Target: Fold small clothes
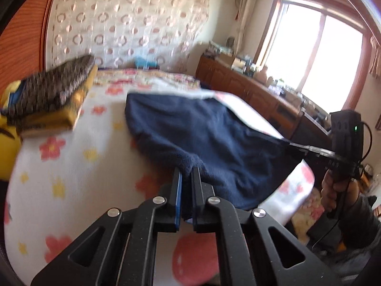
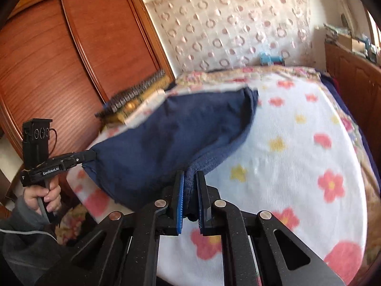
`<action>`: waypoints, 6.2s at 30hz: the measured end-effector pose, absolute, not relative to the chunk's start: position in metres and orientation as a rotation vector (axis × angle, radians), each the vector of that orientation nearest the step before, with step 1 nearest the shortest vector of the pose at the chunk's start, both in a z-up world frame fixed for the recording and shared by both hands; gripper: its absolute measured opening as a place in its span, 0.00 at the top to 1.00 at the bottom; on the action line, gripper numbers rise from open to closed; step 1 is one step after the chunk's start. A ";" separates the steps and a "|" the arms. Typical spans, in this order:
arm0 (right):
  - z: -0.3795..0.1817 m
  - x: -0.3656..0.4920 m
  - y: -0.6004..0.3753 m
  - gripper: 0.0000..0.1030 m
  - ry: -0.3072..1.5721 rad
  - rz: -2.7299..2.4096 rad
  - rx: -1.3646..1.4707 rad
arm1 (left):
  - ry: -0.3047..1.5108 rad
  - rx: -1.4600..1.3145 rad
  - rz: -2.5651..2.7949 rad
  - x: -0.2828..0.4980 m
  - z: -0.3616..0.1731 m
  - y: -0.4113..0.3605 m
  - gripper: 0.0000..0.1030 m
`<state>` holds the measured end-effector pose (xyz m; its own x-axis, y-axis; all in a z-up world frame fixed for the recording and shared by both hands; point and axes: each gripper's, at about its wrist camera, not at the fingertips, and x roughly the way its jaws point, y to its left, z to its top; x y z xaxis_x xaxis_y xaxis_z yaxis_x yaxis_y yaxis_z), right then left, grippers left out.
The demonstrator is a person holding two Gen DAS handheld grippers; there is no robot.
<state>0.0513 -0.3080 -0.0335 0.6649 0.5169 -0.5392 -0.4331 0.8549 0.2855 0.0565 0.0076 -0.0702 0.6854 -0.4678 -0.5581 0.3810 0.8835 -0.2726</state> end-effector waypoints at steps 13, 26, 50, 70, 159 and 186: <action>0.005 0.168 -0.303 0.92 0.555 0.446 0.115 | 0.582 -0.208 -0.404 0.197 -0.022 0.018 0.94; -0.015 0.229 -0.276 0.70 0.611 0.274 0.107 | 0.681 -0.176 -0.378 0.240 -0.033 0.020 0.78; -0.043 0.271 -0.296 0.63 0.845 0.473 0.123 | 0.879 -0.077 -0.427 0.314 -0.097 -0.008 0.77; -0.021 0.300 -0.270 0.94 0.761 0.387 -0.061 | 0.840 -0.024 -0.366 0.320 -0.094 0.004 0.85; 0.077 0.500 0.101 0.84 0.482 0.892 -0.453 | 0.480 -0.454 0.026 0.206 -0.079 0.241 0.91; 0.045 0.407 -0.009 0.68 0.523 0.753 -0.190 | 0.530 -0.149 -0.002 0.149 -0.031 0.159 0.63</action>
<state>0.4067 -0.0093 0.0449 0.6094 0.6018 -0.5162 -0.6939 0.7198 0.0200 0.1486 0.1593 -0.0312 0.8630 -0.0405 -0.5036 -0.0365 0.9892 -0.1421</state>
